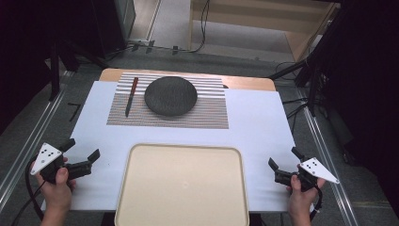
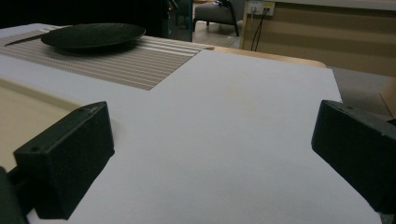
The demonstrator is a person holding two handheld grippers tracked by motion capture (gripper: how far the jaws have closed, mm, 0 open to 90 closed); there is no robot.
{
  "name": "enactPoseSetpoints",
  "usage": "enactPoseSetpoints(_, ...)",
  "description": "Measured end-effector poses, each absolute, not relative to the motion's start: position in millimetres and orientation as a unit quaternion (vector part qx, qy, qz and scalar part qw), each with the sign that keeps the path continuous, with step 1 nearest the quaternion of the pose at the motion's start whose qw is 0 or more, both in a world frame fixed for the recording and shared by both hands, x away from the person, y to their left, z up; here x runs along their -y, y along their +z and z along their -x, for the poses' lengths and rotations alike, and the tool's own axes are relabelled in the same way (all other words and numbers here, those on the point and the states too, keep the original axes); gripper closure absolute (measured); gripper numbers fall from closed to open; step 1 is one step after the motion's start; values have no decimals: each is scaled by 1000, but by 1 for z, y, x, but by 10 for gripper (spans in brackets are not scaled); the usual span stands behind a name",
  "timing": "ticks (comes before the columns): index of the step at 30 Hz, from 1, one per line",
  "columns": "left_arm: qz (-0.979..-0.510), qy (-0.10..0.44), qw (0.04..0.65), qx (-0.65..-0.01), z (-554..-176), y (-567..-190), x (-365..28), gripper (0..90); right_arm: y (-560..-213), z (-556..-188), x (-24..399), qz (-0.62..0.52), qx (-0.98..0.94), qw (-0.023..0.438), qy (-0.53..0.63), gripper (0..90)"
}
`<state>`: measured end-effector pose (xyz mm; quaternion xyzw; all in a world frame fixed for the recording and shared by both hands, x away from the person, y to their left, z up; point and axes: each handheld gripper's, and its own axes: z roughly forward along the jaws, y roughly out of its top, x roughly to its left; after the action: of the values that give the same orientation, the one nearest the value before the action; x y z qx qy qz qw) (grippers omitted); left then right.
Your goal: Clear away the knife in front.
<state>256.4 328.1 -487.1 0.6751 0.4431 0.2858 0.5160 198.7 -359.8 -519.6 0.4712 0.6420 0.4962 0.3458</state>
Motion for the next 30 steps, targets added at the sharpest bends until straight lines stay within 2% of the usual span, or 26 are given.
enactPoseSetpoints(18,-676,291,513,-442,-255,-483,-325,4,-520,-197,360,-470,-643,341,499,0)
enactPoseSetpoints(30,-681,293,508,-438,-257,-463,-315,5,-519,-196,358,-469,-644,348,494,0)
